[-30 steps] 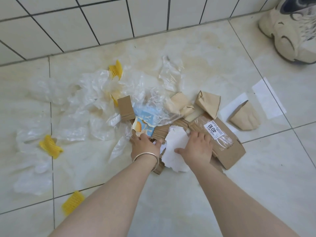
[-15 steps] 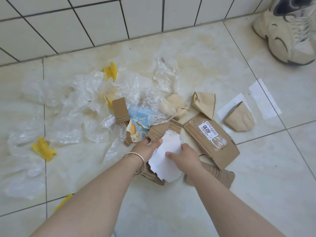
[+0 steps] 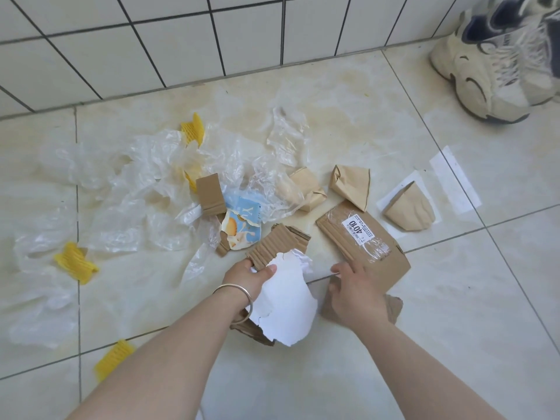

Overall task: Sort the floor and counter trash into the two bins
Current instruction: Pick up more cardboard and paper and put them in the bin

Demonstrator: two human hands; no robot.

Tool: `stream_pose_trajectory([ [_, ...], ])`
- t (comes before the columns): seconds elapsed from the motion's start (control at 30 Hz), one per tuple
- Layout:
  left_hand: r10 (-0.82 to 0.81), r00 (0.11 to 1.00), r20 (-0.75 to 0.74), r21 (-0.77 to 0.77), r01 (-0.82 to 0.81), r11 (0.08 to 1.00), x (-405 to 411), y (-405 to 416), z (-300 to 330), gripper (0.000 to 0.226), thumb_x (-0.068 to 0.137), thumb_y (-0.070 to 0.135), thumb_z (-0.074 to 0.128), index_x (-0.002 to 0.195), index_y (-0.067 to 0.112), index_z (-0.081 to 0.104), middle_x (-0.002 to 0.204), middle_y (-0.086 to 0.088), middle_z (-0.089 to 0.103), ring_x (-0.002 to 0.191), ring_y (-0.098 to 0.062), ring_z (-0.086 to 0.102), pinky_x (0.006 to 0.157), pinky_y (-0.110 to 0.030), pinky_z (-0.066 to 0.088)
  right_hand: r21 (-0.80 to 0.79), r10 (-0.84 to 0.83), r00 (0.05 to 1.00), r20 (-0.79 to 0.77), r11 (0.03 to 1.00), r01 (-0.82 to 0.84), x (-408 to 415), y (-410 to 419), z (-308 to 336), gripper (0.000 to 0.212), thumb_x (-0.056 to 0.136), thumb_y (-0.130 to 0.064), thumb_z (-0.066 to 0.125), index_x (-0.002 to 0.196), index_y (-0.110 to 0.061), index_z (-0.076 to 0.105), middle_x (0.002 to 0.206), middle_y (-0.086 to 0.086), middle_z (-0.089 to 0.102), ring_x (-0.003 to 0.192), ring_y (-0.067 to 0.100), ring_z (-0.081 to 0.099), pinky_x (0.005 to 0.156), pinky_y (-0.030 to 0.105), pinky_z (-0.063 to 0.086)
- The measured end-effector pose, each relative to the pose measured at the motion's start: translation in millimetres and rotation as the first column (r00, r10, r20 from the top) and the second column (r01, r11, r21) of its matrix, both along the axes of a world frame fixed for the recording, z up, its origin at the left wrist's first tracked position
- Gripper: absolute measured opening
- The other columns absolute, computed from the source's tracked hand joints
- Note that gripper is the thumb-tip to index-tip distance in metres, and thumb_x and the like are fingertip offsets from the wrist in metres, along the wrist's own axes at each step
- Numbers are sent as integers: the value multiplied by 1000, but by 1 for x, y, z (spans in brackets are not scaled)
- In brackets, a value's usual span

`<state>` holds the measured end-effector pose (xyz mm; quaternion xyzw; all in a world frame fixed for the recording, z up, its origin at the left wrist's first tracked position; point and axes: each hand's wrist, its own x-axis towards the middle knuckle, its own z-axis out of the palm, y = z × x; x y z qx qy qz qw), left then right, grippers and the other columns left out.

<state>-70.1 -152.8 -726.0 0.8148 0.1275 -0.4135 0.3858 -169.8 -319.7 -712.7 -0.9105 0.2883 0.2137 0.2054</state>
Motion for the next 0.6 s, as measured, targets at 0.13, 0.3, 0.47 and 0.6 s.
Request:
stream_pose_trajectory([
  [0.13,-7,1000,-16,17,8,1000,-4,1,-3,37,87,35,61,119,16,61,122,-5,62,113,-26,56,91,-26,39,-151,180,959,-219,965,-215,-16,-11,-5,60,84,-40,61,135,-24,34,132,0,40,124,21,38,97,30,37],
  [0.3,-7,1000,-23,34,8,999,-7,-1,-5,38,87,36,61,119,15,60,121,-4,62,112,-26,56,87,-24,38,-137,57,965,-255,986,-95,-11,-5,-11,65,75,-46,71,125,-15,43,126,5,45,119,22,44,94,29,40],
  [0.47,30,999,-34,4,-30,1000,-7,-2,-2,37,87,35,61,119,16,61,119,-9,64,111,-29,58,88,-27,41,86,-76,968,-239,991,99,-6,-8,-9,27,88,-34,59,103,-11,56,116,7,55,108,26,56,83,32,44],
  [0.6,66,997,-31,-16,-66,998,-7,-1,-1,36,85,34,64,115,15,64,116,-16,66,110,-36,60,89,-32,46,168,-238,962,-136,951,259,5,-19,3,26,95,-27,48,110,-7,54,105,9,60,98,28,55,77,32,43],
])
